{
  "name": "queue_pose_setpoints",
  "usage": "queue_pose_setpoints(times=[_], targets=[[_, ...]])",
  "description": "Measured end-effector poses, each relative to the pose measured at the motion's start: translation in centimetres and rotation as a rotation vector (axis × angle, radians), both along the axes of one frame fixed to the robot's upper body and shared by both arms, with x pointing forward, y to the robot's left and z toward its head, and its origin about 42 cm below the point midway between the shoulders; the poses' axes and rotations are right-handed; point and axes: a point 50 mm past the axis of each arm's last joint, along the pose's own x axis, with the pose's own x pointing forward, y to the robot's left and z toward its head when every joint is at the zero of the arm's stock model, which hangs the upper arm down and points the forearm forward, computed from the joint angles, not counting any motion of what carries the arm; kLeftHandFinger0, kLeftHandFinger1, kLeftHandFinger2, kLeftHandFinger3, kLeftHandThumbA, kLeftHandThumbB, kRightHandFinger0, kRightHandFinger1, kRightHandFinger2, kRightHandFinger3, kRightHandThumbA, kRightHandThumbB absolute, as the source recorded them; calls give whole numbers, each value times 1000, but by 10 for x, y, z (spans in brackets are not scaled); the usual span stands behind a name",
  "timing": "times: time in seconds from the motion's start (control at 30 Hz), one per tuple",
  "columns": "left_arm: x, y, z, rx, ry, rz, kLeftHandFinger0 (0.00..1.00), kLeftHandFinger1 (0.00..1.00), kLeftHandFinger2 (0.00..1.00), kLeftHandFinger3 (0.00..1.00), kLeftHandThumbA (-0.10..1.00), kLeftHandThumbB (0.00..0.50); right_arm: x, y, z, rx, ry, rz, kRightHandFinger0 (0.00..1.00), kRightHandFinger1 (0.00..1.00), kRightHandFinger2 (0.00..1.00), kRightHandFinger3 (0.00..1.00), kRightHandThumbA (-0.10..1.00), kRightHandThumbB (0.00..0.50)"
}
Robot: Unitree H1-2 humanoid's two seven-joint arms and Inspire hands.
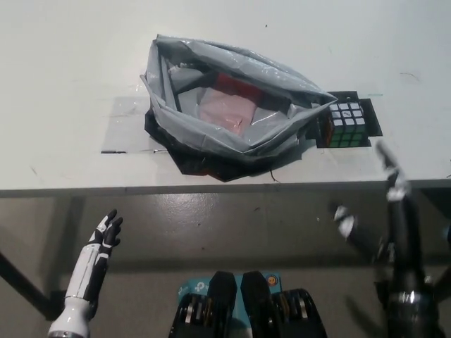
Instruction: Use the right hand to pick up a rubix's cube and place it into a plastic bag and lift the bag
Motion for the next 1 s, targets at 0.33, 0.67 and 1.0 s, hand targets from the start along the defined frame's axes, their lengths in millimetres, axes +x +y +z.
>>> queue_pose_setpoints(times=[0.33, 0.67, 1.0], targets=[[2, -2, 1, -2, -16, -4, 1000, 1000, 1000, 1000, 1000, 100, 67, 1, 42, -15, -45, -81, 1000, 1000, 1000, 1000, 923, 436], [7, -3, 6, -2, -31, -13, 1000, 1000, 1000, 1000, 1000, 97, 109, -13, 71, -71, 46, -134, 1000, 1000, 1000, 1000, 836, 441], [7, -3, 6, -1, -31, -15, 1000, 1000, 1000, 1000, 1000, 111, 135, -10, 33, -50, 251, -137, 1000, 1000, 1000, 1000, 843, 462]])
